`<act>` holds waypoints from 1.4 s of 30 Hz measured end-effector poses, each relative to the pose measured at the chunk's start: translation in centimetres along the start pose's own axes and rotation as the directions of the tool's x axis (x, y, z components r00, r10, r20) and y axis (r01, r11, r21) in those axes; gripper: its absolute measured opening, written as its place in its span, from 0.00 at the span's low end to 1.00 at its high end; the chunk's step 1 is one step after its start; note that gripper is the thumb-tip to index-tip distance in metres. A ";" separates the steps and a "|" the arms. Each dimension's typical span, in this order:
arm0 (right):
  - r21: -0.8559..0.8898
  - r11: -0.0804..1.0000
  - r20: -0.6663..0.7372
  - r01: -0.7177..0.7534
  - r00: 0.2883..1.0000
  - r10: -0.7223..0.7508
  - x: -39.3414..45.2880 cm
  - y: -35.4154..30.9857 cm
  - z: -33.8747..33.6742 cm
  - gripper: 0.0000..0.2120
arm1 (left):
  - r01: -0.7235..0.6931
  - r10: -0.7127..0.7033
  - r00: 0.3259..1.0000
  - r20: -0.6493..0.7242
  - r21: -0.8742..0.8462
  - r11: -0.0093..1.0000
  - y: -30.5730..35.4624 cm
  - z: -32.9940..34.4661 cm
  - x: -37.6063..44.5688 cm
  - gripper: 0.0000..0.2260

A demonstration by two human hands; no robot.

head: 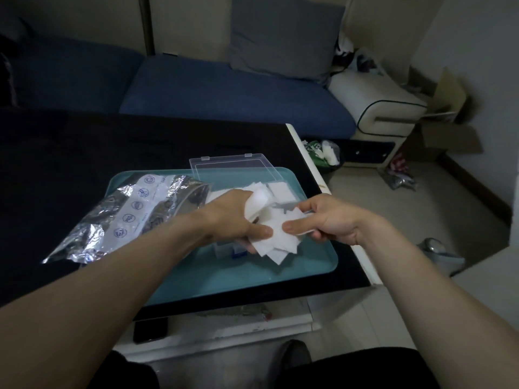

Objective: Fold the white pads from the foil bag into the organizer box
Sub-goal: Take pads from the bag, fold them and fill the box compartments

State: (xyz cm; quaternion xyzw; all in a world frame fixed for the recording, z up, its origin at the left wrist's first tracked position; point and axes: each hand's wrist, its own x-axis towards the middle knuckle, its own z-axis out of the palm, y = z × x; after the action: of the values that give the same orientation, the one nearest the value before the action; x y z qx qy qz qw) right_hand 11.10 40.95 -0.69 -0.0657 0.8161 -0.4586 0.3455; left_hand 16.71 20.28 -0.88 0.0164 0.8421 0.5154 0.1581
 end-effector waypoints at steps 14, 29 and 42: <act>-0.450 0.887 -0.292 -0.107 0.956 -0.032 0.6 3.3 2.9 0.15 | -0.114 0.253 0.962 -0.105 0.687 0.717 -0.8 2.1 2.2 0.16; 0.141 0.947 -0.225 0.288 0.941 -0.253 -2.9 0.4 0.7 0.06 | -0.034 -0.010 0.991 -0.137 -0.316 0.948 1.4 1.9 0.0 0.09; 0.267 0.871 -0.204 0.413 0.907 -0.368 -2.3 -2.3 2.7 0.06 | 0.255 0.193 0.850 0.490 -0.703 0.664 0.9 0.0 -0.4 0.27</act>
State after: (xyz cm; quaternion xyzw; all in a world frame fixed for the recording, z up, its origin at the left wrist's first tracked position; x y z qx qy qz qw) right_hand 13.97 38.71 1.38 -0.1416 0.7286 -0.6425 0.1907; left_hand 16.93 20.61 0.02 0.0754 0.4791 0.7860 0.3835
